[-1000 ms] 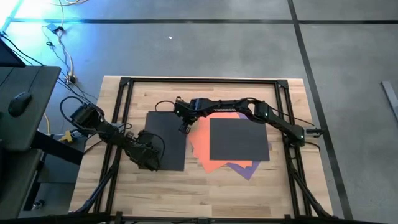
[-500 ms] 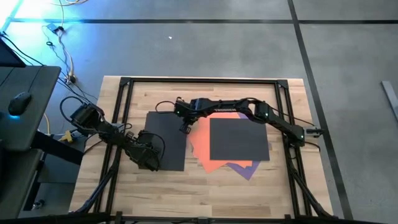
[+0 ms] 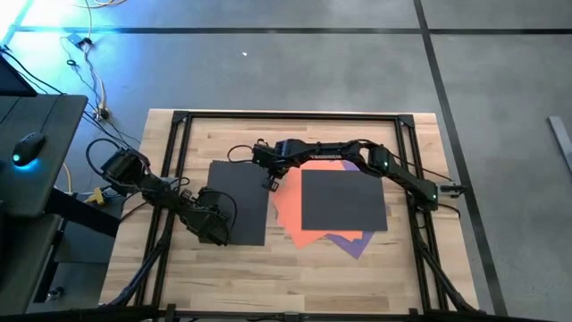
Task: Organize paper
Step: Stack the right black paper on top of the left black paper
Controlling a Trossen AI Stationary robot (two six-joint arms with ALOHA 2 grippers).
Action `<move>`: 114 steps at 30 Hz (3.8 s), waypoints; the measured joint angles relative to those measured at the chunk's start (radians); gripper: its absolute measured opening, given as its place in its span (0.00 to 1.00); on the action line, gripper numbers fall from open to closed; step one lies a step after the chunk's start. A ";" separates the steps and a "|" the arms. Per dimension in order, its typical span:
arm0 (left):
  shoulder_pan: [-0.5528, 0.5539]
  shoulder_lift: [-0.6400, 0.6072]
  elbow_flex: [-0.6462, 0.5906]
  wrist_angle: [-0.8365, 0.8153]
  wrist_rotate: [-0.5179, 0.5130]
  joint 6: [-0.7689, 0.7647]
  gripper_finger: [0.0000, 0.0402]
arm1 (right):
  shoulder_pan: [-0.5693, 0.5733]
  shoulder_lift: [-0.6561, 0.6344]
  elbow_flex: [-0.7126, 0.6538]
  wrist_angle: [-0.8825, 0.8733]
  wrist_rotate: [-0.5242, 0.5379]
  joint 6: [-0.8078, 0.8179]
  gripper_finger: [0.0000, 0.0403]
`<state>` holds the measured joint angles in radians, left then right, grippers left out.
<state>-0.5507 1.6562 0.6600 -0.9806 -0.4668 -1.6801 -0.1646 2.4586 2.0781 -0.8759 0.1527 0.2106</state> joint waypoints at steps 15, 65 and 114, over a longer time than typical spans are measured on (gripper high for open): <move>0.000 0.001 0.015 0.007 -0.044 0.017 0.00 | 0.003 0.047 0.005 0.078 -0.036 0.017 0.00; -0.044 0.000 0.011 0.259 -0.217 0.197 0.00 | 0.020 0.038 0.000 0.173 -0.109 -0.054 0.00; -0.203 -0.004 0.212 0.049 -0.358 0.178 0.00 | 0.366 -0.964 -1.353 0.967 -0.117 -0.036 0.00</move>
<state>-0.7537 1.6524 0.8722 -0.9319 -0.8251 -1.5026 0.2012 1.4945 0.7254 0.0906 0.0354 0.1744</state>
